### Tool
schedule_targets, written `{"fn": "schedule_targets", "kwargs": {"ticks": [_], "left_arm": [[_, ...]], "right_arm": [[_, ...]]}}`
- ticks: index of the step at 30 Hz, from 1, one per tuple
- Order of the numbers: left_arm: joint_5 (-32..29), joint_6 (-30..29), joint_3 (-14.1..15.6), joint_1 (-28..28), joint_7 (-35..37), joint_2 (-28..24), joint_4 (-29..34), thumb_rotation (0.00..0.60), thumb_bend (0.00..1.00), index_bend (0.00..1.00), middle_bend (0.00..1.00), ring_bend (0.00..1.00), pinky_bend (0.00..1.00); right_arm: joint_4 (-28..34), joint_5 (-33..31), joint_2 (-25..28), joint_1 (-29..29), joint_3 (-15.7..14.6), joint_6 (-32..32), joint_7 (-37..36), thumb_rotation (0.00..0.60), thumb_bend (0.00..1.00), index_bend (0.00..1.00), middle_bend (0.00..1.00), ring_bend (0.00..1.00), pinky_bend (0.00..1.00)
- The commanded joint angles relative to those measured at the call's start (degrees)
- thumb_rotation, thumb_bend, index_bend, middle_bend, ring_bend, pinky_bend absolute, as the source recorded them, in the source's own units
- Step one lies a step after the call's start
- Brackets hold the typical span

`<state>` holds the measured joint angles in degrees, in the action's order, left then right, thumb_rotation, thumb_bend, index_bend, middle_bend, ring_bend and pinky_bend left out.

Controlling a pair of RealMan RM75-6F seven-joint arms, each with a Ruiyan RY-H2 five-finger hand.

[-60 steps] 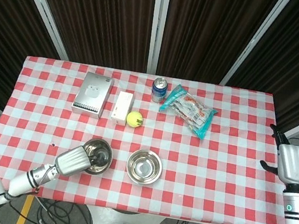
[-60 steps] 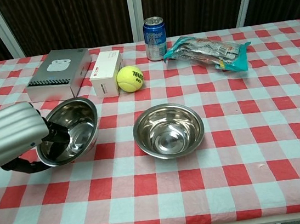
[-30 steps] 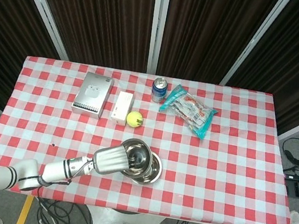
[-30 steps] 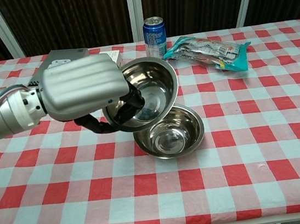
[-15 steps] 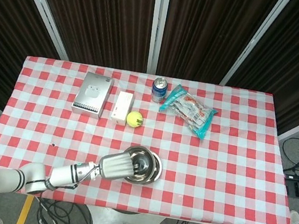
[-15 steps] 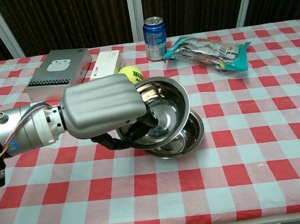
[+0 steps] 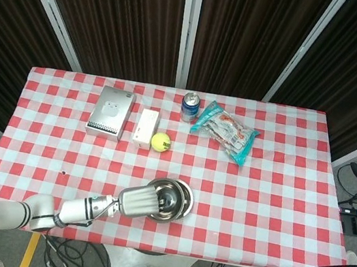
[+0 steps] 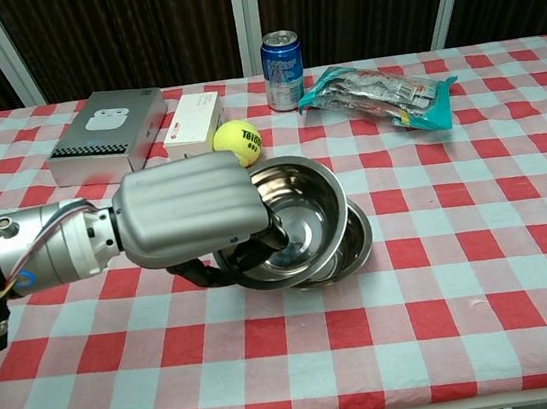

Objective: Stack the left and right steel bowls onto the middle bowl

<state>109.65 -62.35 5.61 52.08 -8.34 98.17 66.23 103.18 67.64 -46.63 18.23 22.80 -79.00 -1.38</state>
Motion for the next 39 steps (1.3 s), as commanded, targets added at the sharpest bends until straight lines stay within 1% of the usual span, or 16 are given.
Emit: {"fn": "schedule_targets", "kwargs": {"ticks": [1,5,9,12,15,17,20,25,31,34,39], "left_arm": [[0.35,0.17,0.01,0.52,-0.17,0.53,0.15,0.6,0.37,0.71,0.72,1.0,1.0],[0.4,0.36,-0.28,1.2,-0.03,1.97,-0.89,0.6,0.37,0.71,0.72,1.0,1.0],[-0.53,1.02,-0.95,1.8,0.83,3.6,-4.07,0.6,0.37,0.71,0.72,1.0,1.0],[-0.87,1.12,-0.97,2.12,1.54,4.07,-5.99,0.6,0.37,0.71,0.72,1.0,1.0],[-1.18,1.28,-0.66,2.27,2.41,4.06,-6.6,0.6,0.36,0.71,0.7,1.0,1.0],[-1.04,1.41,-0.34,2.58,2.85,3.79,-6.53,0.6,0.34,0.67,0.66,1.0,1.0],[-0.64,1.61,0.25,3.35,4.29,2.98,-5.82,0.6,0.25,0.59,0.58,1.0,1.0],[-0.25,2.09,0.97,4.34,4.97,0.98,-3.89,0.6,0.18,0.5,0.51,1.0,1.0],[-1.4,2.16,0.42,4.38,3.41,-2.58,-0.78,0.6,0.16,0.48,0.49,1.0,1.0],[-3.19,1.3,-0.39,3.37,2.87,-5.7,1.88,0.6,0.16,0.48,0.49,1.0,1.0],[-8.94,-2.7,-3.25,-0.88,1.28,-12.27,6.49,0.6,0.16,0.48,0.49,0.98,0.99]], "right_arm": [[1.42,-0.51,1.28,0.18,0.74,-0.57,1.16,0.6,0.04,0.16,0.33,0.8,0.77],[2.23,-0.98,1.89,0.06,0.88,-0.95,1.69,0.6,0.04,0.16,0.33,0.8,0.77],[2.03,-1.27,1.65,0.04,0.46,-0.69,1.64,0.6,0.04,0.16,0.33,0.79,0.77],[1.48,-1.37,1.49,0.08,0.39,-0.71,1.36,0.6,0.04,0.16,0.33,0.79,0.77],[0.9,-1.61,1.48,0.15,0.54,-0.76,0.99,0.6,0.04,0.16,0.33,0.79,0.77],[0.62,-1.75,1.45,0.24,0.56,-0.65,0.89,0.6,0.04,0.16,0.33,0.79,0.77],[0.44,-1.85,1.28,0.33,0.43,-0.52,0.83,0.6,0.04,0.16,0.33,0.79,0.77],[0.33,-2.0,1.08,0.31,0.26,-0.62,0.89,0.6,0.04,0.16,0.33,0.79,0.77],[0.75,-1.86,1.29,0.14,0.25,-1.03,0.68,0.6,0.04,0.16,0.33,0.79,0.77],[0.88,-1.72,1.29,0.18,0.2,-1.07,0.71,0.6,0.04,0.16,0.33,0.8,0.77],[0.75,-1.7,0.69,0.39,-0.39,-0.51,1.14,0.6,0.04,0.16,0.33,0.8,0.77]]}}
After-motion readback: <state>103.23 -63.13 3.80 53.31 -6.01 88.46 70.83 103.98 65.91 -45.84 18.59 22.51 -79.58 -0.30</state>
